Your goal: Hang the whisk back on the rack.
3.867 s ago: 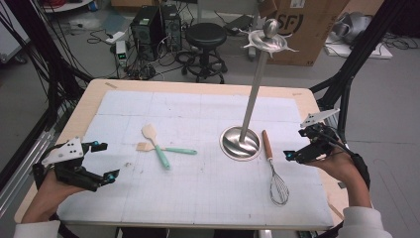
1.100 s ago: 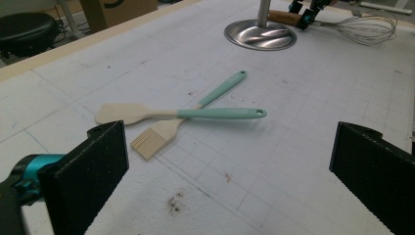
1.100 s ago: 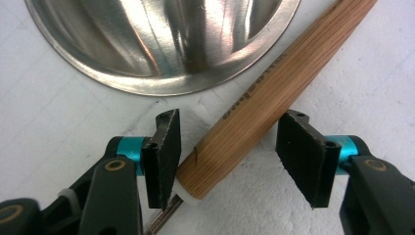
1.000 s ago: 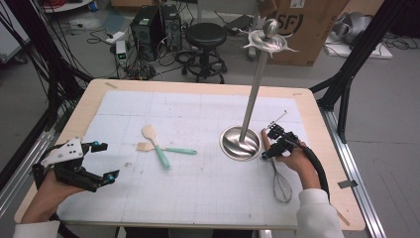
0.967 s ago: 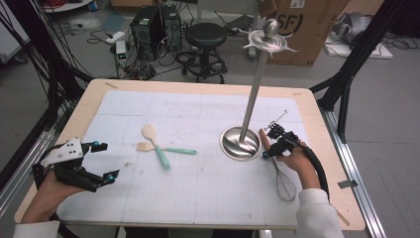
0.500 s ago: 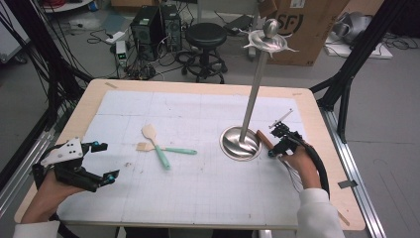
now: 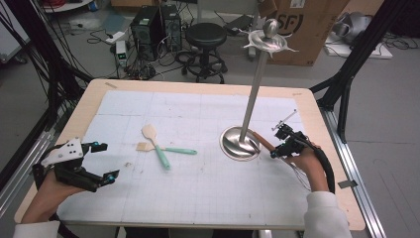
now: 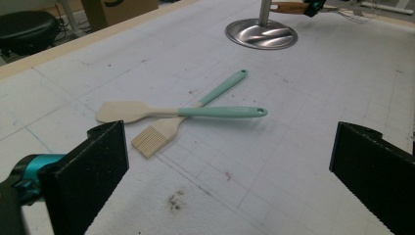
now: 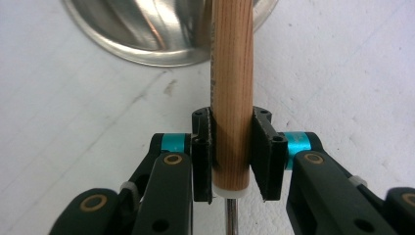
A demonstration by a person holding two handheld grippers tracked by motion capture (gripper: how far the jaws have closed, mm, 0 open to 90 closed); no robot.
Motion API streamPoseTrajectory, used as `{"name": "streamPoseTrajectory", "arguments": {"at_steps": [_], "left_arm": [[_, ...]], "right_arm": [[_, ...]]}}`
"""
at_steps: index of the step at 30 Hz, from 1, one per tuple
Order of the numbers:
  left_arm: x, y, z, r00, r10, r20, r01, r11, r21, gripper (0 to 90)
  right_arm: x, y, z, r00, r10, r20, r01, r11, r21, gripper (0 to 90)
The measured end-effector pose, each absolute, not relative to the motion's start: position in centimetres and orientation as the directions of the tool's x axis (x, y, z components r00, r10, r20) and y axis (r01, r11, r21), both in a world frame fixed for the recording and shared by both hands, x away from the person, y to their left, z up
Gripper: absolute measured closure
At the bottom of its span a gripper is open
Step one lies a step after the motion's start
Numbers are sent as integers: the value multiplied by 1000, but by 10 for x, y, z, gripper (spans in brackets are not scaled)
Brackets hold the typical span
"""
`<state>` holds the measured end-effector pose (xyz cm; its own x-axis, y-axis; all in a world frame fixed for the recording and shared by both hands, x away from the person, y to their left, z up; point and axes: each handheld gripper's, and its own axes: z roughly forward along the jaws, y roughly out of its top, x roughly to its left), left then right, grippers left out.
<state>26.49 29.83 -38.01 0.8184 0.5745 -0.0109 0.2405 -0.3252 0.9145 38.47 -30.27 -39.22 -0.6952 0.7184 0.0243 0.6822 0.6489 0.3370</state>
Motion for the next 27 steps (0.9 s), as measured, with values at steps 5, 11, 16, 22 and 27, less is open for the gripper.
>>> {"name": "streamPoseTrajectory", "arguments": {"at_steps": [5, 11, 16, 22, 27], "left_arm": [[265, 297, -381, 817, 576, -14, 244, -324, 914, 17], [264, 297, -379, 816, 578, -12, 240, -321, 916, 17], [264, 298, -379, 815, 580, -9, 240, -323, 916, 17], [264, 297, -378, 814, 580, -4, 235, -323, 917, 17], [263, 297, -377, 816, 579, -1, 231, -324, 917, 17]], "right_arm": [[375, -306, -381, -751, 659, 34, 617, 684, 388, 733], [363, -312, -364, -795, 606, 33, 554, 702, 448, 733], [352, -317, -350, -829, 559, 35, 501, 712, 492, 733], [338, -319, -336, -888, 460, 23, 399, 744, 535, 733], [331, -324, -326, -903, 424, 66, 382, 727, 571, 733]]}}
